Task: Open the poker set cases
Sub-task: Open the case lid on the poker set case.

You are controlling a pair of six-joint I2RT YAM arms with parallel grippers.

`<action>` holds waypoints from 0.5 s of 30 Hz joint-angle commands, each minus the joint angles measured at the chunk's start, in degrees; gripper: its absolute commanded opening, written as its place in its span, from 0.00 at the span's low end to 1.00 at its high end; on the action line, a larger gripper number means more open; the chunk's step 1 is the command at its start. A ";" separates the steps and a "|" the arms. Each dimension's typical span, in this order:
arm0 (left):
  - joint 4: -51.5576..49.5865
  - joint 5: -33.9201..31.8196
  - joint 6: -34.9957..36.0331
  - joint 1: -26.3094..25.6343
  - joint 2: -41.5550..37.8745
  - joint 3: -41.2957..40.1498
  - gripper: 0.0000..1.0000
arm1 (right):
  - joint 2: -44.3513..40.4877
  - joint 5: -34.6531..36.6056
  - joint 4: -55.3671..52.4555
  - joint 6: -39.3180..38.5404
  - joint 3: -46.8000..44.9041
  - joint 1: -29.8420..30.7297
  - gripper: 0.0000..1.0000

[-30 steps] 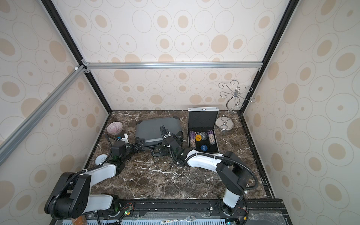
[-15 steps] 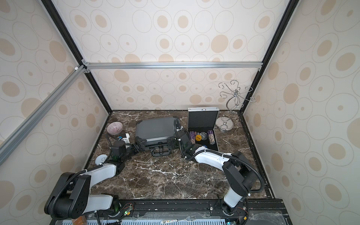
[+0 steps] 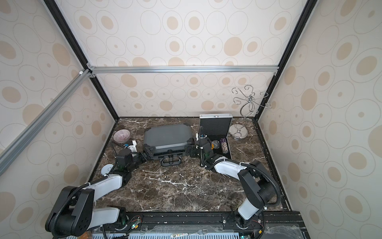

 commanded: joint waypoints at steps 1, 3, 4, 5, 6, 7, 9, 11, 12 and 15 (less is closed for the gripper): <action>4.23 1.99 -0.28 0.24 -0.85 3.45 1.00 | 1.57 -6.49 5.04 4.71 -0.04 -1.41 0.99; 4.05 2.08 -0.01 0.25 -1.06 3.61 1.00 | 3.42 -9.49 6.84 6.03 0.99 -1.63 0.99; 4.05 2.08 0.07 0.25 -1.21 3.58 1.00 | 4.18 -10.59 7.04 6.32 1.69 -1.69 0.99; 4.05 2.07 0.09 0.25 -1.44 3.54 1.00 | 5.19 -11.95 7.21 7.07 2.54 -1.65 0.99; 4.12 2.03 0.07 0.24 -1.66 3.40 1.00 | 6.04 -12.76 7.74 7.75 3.09 -1.71 0.99; 4.27 2.06 0.07 0.19 -1.90 3.21 1.00 | 6.70 -13.52 8.71 8.42 3.49 -1.70 0.99; 4.40 1.85 0.20 0.22 -2.54 2.85 1.00 | 8.06 -14.57 10.28 9.57 4.33 -1.70 0.99; 4.17 1.73 0.67 0.23 -3.04 2.71 1.00 | 8.87 -15.52 10.87 10.14 5.25 -1.71 0.99; 4.05 1.72 0.85 0.24 -3.25 2.60 1.00 | 9.15 -16.05 11.38 10.57 5.64 -1.65 0.99; 3.88 1.43 1.55 0.25 -3.87 2.19 1.00 | 9.53 -17.21 12.46 11.36 6.59 -1.64 0.98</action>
